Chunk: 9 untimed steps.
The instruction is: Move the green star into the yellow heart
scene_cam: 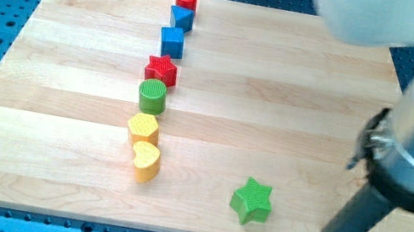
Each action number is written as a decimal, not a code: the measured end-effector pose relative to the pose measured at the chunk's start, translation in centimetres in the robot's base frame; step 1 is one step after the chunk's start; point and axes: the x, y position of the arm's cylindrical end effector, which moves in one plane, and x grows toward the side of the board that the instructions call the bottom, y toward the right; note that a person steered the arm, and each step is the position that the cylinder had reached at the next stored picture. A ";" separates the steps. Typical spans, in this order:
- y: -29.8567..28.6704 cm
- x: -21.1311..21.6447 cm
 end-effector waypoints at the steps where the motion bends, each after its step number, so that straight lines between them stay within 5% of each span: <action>1: -2.1 -2.5; 4: -13.1 -0.5; 9: -18.9 -0.1</action>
